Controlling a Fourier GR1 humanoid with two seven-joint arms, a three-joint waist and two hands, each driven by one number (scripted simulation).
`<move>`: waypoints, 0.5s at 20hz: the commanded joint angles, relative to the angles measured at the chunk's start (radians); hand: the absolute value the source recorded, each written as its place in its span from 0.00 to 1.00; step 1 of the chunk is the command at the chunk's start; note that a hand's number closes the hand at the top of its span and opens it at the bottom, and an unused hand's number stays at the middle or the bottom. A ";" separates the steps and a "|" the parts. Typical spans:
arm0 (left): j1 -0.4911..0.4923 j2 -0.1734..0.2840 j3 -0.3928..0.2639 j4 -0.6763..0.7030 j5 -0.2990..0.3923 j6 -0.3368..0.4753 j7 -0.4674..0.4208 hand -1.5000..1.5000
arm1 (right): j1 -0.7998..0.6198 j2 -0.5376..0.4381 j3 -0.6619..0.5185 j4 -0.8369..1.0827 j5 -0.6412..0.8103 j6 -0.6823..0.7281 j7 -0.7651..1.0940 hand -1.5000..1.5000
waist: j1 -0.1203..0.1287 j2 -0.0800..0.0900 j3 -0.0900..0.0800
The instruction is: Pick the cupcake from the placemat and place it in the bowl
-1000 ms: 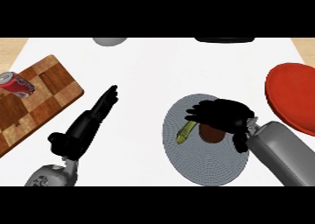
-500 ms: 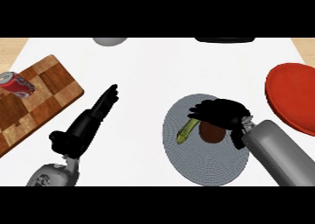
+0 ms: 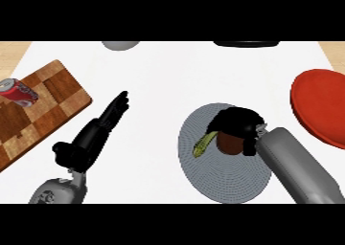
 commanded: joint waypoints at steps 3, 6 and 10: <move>-0.050 -0.032 0.016 0.057 -0.015 -0.011 0.012 0.50 | 0.033 0.032 -0.026 0.018 0.019 -0.123 -0.093 1.00 | -0.005 0.002 0.001; 0.064 -0.019 0.016 0.009 -0.031 -0.029 -0.055 0.50 | 0.006 0.069 -0.059 0.002 0.037 -0.069 -0.062 1.00 | -0.002 0.001 0.001; 0.027 -0.036 0.001 -0.036 -0.037 -0.007 0.019 0.50 | 0.077 0.103 -0.147 0.020 0.025 -0.114 0.117 1.00 | -0.008 -0.002 0.001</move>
